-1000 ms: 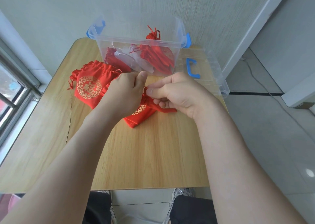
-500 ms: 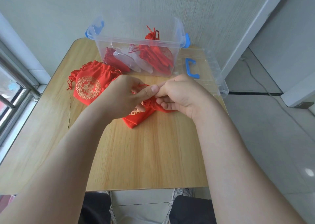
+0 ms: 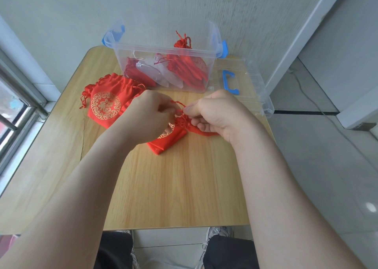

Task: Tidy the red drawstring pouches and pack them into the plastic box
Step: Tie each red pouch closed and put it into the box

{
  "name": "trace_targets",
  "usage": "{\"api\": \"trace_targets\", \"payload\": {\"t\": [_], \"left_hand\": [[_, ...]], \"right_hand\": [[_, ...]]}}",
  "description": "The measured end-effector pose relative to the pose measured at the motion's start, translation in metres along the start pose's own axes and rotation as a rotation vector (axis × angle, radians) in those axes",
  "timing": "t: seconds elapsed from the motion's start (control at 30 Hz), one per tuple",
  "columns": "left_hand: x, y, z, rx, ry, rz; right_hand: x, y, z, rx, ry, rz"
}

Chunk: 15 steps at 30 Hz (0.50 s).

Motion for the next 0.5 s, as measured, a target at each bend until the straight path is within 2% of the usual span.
{"api": "trace_targets", "payload": {"t": [0.2,0.5], "left_hand": [[-0.002,0.004,-0.004,-0.023,-0.107,0.034],[0.004,0.002,-0.005,-0.201,0.002,-0.182]], "right_hand": [[0.002,0.006,0.005,0.095,-0.014,-0.042],[0.003,0.000,0.012,0.244,-0.061,-0.021]]}}
Point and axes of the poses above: each hand's wrist, its own z-axis away from the middle knuckle, its own y-axis out of the palm, x = y × z, the point moved 2 cm from there along -z, towards the middle knuckle, and after that the axes turned 11 degrees about -z, right-handed, at the moved point
